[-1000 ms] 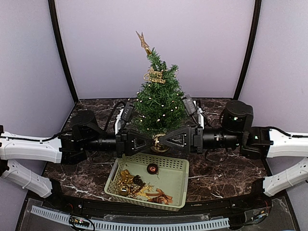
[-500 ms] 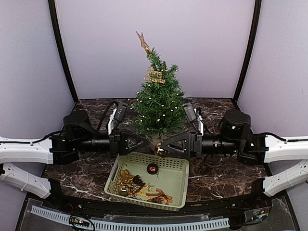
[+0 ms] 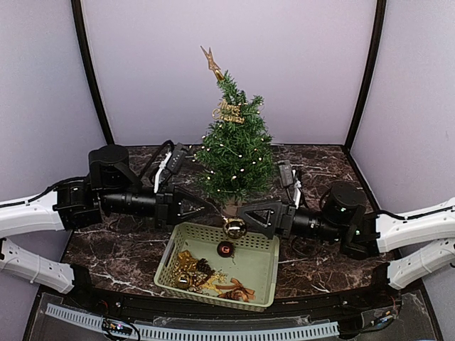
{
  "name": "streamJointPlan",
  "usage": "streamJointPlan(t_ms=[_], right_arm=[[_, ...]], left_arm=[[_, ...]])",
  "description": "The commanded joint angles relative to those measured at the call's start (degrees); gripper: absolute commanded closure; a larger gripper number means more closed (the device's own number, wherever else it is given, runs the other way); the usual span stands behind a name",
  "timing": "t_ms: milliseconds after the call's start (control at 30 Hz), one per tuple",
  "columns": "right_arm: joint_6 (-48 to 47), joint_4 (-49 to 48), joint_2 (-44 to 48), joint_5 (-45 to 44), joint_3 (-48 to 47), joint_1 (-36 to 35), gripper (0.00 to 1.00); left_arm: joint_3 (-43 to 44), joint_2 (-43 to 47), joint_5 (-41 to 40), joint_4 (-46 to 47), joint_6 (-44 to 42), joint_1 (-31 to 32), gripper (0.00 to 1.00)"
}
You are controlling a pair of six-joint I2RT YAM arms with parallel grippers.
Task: Decorate the small christmas tree
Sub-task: Pass from the right arm to the left
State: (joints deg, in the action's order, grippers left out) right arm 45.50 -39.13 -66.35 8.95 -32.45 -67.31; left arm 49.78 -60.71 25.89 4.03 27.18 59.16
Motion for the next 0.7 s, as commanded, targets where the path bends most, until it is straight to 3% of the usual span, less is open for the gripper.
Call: streamJointPlan(t_ms=[0,233,667], right_arm=[[-1.9,-14.1,-0.7,-4.9,1.9,-1.0,0.1],[-2.5,-21.5,-6.5,0.6,-0.6,-1.6,0.09],[-6.5,-28.3,-12.6,4.2,-6.2,-1.9,0.11]], left_arm=[[3.3,1.7,-0.7,-1.2,-0.5,0.3,1.0],[7.6,-2.1,4.7,3.7,0.0,0.3,1.0],[13.8,-6.3,10.3,4.6,-1.3,0.3,1.0]])
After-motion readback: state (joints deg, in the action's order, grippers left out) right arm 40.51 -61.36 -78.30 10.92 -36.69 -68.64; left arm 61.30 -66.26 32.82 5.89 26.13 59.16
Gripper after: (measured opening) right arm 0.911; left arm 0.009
